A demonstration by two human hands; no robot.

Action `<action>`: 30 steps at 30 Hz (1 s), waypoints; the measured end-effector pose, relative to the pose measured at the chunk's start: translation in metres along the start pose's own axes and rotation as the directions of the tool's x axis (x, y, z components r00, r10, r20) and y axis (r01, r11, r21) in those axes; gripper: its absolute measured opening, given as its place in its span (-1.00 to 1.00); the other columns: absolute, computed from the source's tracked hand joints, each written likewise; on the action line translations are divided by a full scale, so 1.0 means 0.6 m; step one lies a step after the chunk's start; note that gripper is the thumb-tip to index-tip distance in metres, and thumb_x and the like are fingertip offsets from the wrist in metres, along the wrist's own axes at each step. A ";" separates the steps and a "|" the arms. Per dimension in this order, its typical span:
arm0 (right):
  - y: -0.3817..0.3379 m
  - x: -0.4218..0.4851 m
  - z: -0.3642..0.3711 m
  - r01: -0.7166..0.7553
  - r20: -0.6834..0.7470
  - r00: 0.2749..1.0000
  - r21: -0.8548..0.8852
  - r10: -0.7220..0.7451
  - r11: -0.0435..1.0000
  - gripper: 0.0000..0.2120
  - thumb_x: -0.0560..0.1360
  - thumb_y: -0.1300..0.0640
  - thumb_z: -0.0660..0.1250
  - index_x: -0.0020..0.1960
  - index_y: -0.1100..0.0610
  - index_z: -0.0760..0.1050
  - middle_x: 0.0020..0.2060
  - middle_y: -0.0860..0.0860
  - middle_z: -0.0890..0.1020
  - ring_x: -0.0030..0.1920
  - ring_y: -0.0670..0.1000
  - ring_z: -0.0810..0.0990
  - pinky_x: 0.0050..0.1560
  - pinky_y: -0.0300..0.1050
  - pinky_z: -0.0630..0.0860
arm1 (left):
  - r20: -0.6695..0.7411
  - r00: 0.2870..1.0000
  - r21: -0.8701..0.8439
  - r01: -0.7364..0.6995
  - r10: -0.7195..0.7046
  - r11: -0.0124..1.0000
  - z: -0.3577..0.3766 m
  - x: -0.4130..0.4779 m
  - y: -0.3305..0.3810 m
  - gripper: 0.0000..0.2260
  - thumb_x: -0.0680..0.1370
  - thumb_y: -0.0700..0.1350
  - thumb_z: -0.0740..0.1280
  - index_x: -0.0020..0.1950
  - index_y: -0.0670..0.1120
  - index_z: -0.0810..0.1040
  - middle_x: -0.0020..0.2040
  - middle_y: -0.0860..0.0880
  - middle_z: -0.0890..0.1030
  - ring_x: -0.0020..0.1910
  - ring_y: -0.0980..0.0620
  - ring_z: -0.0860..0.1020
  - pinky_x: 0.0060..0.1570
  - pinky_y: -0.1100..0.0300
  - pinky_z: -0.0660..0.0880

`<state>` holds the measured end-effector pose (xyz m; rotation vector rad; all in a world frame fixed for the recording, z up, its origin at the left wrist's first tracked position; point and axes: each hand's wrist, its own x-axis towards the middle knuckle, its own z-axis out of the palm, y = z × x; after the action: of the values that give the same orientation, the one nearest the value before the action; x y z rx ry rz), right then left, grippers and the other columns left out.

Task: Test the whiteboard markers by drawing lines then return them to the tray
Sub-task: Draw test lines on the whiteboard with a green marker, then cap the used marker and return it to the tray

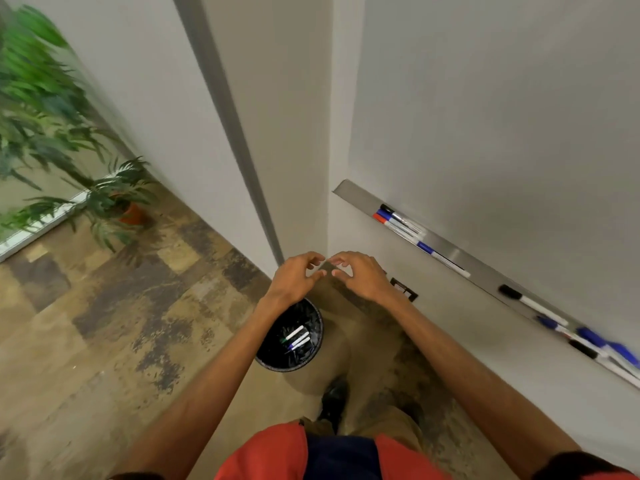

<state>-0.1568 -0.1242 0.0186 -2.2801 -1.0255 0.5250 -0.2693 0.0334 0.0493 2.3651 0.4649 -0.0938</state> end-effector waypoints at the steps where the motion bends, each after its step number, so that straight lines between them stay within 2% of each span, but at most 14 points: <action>1: 0.011 -0.010 -0.010 -0.022 -0.030 0.999 0.001 0.022 1.000 -0.72 0.58 0.07 0.36 0.28 0.04 0.56 0.18 -0.02 0.64 0.08 -0.14 0.56 0.08 -0.35 0.44 | 0.013 1.000 0.000 -0.025 0.025 1.000 0.009 0.009 0.013 -0.68 0.58 -0.01 0.37 0.31 -0.05 0.53 0.20 0.00 0.63 0.18 0.03 0.58 0.18 0.04 0.50; 4: 0.049 -0.043 -0.041 -0.104 -0.116 0.987 0.026 0.107 0.994 -0.75 0.58 0.01 0.34 0.25 -0.02 0.57 0.17 -0.04 0.65 0.10 -0.07 0.59 0.19 -0.08 0.53 | 0.062 0.993 0.007 -0.101 0.100 0.995 0.041 0.034 0.057 -0.69 0.58 -0.02 0.36 0.32 -0.03 0.53 0.21 -0.01 0.63 0.17 0.02 0.59 0.20 0.01 0.51; 5: 0.062 -0.056 -0.052 -0.136 -0.143 0.980 0.031 0.140 0.990 -0.76 0.59 0.00 0.34 0.24 -0.03 0.57 0.16 -0.05 0.65 0.09 -0.07 0.59 0.17 -0.08 0.54 | 0.078 0.989 0.009 -0.126 0.125 0.992 0.054 0.042 0.072 -0.69 0.58 -0.02 0.36 0.32 -0.02 0.53 0.22 -0.01 0.63 0.16 0.02 0.59 0.19 0.00 0.51; 8: 0.099 -0.094 -0.092 -0.208 -0.221 0.952 0.040 0.211 0.977 -0.76 0.59 0.04 0.35 0.23 0.04 0.59 0.15 -0.02 0.65 0.06 -0.06 0.59 0.03 -0.31 0.44 | 0.115 0.974 0.009 -0.200 0.197 0.980 0.092 0.066 0.121 -0.70 0.59 -0.02 0.35 0.32 -0.02 0.52 0.22 -0.01 0.62 0.14 0.04 0.57 0.17 0.04 0.52; 13: 0.163 -0.164 -0.151 -0.284 -0.329 0.899 0.062 0.289 0.957 -0.76 0.59 0.05 0.35 0.23 0.06 0.59 0.13 -0.02 0.66 0.04 -0.06 0.60 0.11 -0.15 0.50 | 0.183 0.942 -0.016 -0.284 0.282 0.959 0.156 0.097 0.208 -0.67 0.61 -0.04 0.34 0.36 -0.05 0.49 0.25 -0.05 0.60 0.17 0.00 0.58 0.19 0.08 0.53; 16: 0.203 -0.200 -0.177 -0.340 -0.386 0.855 0.087 0.347 0.936 -0.76 0.59 0.07 0.35 0.23 0.07 0.59 0.11 0.00 0.67 0.03 -0.04 0.61 0.09 -0.15 0.49 | 0.190 0.932 -0.017 -0.311 0.309 0.950 0.196 0.113 0.255 -0.68 0.61 -0.05 0.34 0.35 -0.06 0.50 0.25 -0.04 0.60 0.18 0.00 0.58 0.17 0.12 0.50; 22: 0.296 -0.273 -0.217 -0.478 -0.494 0.712 0.179 0.499 0.860 -0.79 0.59 0.14 0.33 0.19 0.15 0.59 0.10 0.07 0.66 0.06 0.05 0.63 0.14 -0.01 0.57 | 0.223 0.896 -0.009 -0.393 0.385 0.919 0.290 0.140 0.347 -0.72 0.62 -0.08 0.32 0.33 -0.07 0.51 0.22 -0.04 0.61 0.18 0.02 0.57 0.09 0.26 0.42; 26: 0.360 -0.313 -0.228 -0.572 -0.523 0.637 0.170 0.566 0.802 -0.80 0.56 0.16 0.35 0.16 0.15 0.61 0.07 0.10 0.66 0.07 0.13 0.61 0.13 0.09 0.53 | 0.260 0.858 0.064 -0.473 0.443 0.879 0.365 0.153 0.407 -0.72 0.63 -0.10 0.30 0.33 -0.10 0.52 0.25 -0.08 0.60 0.18 -0.06 0.58 0.20 0.09 0.48; 30: 0.404 -0.333 -0.226 -0.623 -0.497 0.652 0.082 0.574 0.778 -0.77 0.52 0.21 0.40 0.18 0.15 0.60 0.08 0.12 0.66 0.06 0.16 0.60 0.09 0.11 0.52 | 0.323 0.822 0.177 -0.539 0.469 0.823 0.425 0.165 0.446 -0.70 0.63 -0.17 0.27 0.36 -0.13 0.50 0.25 -0.14 0.57 0.19 -0.16 0.54 0.17 -0.04 0.47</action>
<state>-0.0748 -0.4548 -0.0125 -2.6234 -0.0067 0.0992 -0.0662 -0.2885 0.0118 2.6024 -0.3439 -0.2328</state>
